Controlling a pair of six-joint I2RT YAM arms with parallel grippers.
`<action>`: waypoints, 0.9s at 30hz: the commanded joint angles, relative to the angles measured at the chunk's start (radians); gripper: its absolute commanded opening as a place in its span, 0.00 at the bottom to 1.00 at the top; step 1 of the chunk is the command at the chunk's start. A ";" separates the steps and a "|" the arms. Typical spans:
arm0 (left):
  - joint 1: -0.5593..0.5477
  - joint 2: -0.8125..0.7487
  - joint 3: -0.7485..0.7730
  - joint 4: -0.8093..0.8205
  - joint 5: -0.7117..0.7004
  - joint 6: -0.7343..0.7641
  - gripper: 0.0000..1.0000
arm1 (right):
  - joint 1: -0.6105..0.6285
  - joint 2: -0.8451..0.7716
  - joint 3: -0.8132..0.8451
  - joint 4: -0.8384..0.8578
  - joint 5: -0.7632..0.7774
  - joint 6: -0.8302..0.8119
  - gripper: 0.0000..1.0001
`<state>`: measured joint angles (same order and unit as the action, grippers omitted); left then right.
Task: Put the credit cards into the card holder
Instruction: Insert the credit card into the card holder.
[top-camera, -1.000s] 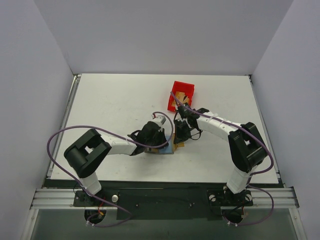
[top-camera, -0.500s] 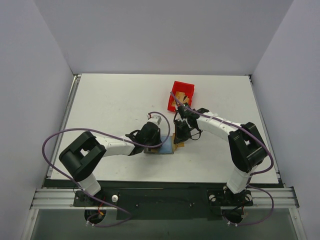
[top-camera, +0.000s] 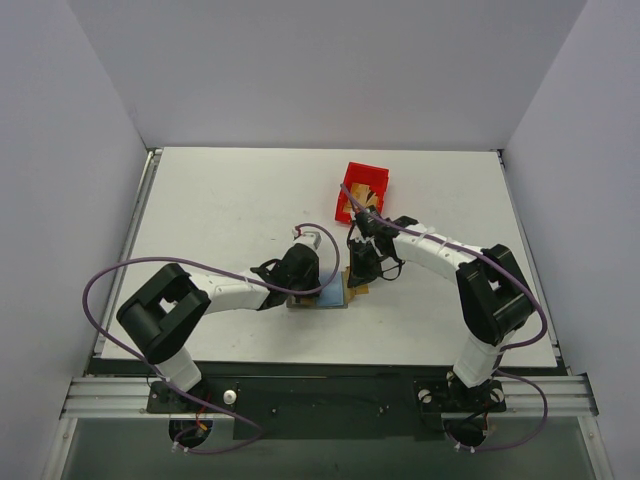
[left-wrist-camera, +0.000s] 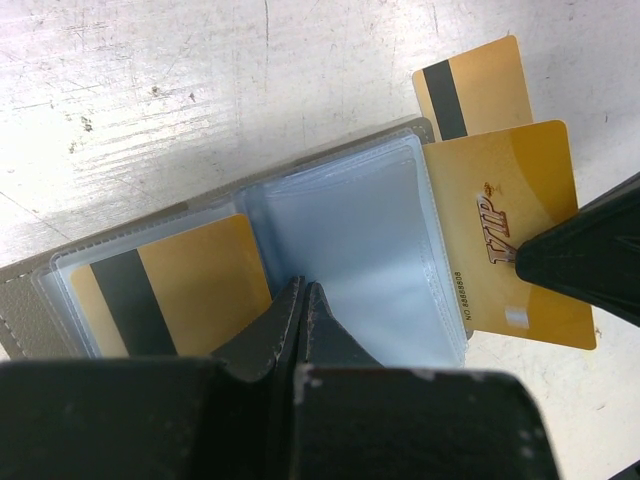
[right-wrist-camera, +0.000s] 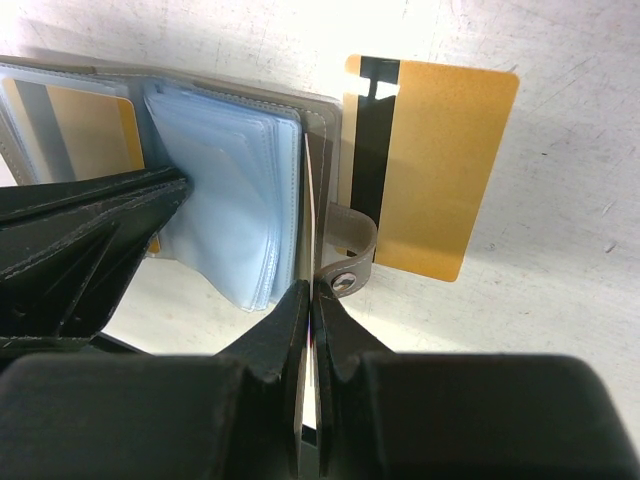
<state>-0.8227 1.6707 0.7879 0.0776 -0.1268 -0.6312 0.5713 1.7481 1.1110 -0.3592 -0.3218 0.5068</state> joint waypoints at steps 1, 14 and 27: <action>0.007 0.020 -0.036 -0.180 -0.036 0.008 0.00 | 0.007 -0.016 -0.008 -0.029 0.053 -0.005 0.00; 0.007 0.029 -0.039 -0.177 -0.031 -0.001 0.00 | -0.011 -0.183 -0.102 0.137 0.020 0.015 0.00; 0.005 0.032 -0.035 -0.177 -0.031 -0.002 0.00 | -0.042 -0.111 -0.071 0.143 -0.143 -0.048 0.00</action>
<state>-0.8227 1.6707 0.7876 0.0753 -0.1284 -0.6472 0.5289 1.6115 1.0023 -0.1867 -0.4240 0.4961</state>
